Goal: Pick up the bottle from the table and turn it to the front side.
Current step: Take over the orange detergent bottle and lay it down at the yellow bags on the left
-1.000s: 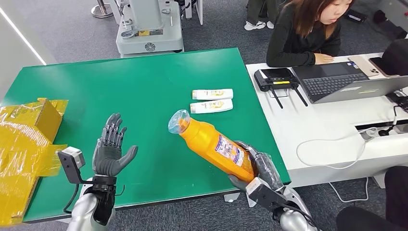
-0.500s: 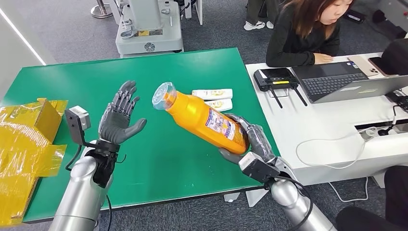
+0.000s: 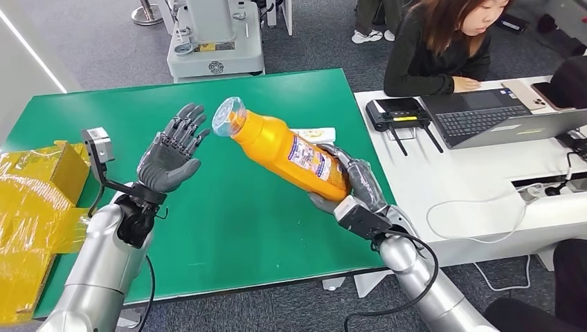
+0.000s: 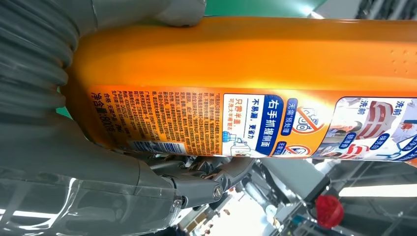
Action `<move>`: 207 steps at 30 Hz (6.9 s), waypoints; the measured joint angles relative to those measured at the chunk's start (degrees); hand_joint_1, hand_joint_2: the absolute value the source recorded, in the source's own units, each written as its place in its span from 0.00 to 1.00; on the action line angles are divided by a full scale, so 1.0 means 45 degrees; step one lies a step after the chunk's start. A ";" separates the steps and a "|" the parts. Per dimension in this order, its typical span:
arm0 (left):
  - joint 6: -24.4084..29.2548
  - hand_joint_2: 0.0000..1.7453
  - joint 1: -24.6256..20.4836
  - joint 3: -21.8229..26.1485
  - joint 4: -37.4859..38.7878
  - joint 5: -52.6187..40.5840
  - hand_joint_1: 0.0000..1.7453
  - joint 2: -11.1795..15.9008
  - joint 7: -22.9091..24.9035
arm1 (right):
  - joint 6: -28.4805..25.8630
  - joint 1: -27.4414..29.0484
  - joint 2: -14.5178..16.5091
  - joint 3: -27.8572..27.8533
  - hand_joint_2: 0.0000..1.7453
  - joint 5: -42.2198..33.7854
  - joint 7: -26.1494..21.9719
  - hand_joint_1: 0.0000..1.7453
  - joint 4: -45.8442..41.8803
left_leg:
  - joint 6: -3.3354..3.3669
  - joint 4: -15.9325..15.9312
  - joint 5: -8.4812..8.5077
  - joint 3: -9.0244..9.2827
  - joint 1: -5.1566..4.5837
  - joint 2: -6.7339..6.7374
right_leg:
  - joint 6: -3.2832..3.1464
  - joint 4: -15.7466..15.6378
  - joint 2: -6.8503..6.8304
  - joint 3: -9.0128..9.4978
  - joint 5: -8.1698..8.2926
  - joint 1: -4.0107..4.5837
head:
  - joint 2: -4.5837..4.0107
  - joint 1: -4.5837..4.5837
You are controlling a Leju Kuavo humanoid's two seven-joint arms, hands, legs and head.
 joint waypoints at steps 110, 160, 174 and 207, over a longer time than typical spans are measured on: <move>0.1058 1.00 -0.1727 -0.1268 0.2376 -0.0066 0.00 -0.0559 -0.1042 | -0.2820 -0.4046 0.4235 0.2136 1.00 0.0867 -0.0751 1.00 0.8166 | -0.0005 0.0004 0.0012 -0.0005 0.0003 0.0010 | -0.0003 0.0012 0.0009 -0.0009 0.0005 0.0001 | 0.0000 0.0001; 0.0869 1.00 -0.1532 -0.1254 0.2232 0.0593 1.00 -0.0442 -0.0873 | -0.2607 -0.4074 0.4557 0.2028 1.00 0.0990 -0.0743 0.00 0.8511 | -0.0007 0.0004 0.0022 -0.0003 0.0004 0.0008 | -0.0007 0.0017 0.0007 -0.0010 0.0008 0.0001 | 0.0000 0.0000; 0.0854 1.00 -0.1452 -0.1256 0.1865 -0.0582 1.00 -0.0426 -0.2030 | -0.2676 -0.2943 0.4280 0.1644 1.00 -0.0395 -0.1822 0.00 0.6464 | -0.0007 0.0004 0.0022 -0.0003 0.0004 0.0009 | -0.0007 0.0014 0.0008 -0.0010 0.0008 0.0001 | 0.0000 0.0002; 0.8817 1.00 -0.4264 -0.3040 0.2444 -1.1189 1.00 0.1936 -0.3550 | -0.3535 0.1589 0.2543 0.1684 1.00 -0.1910 -0.2515 0.00 -0.0007 | -0.0011 0.0001 0.0026 -0.0002 0.0008 0.0048 | -0.0026 0.0026 0.0035 -0.0024 0.0020 0.0006 | 0.0000 0.0000</move>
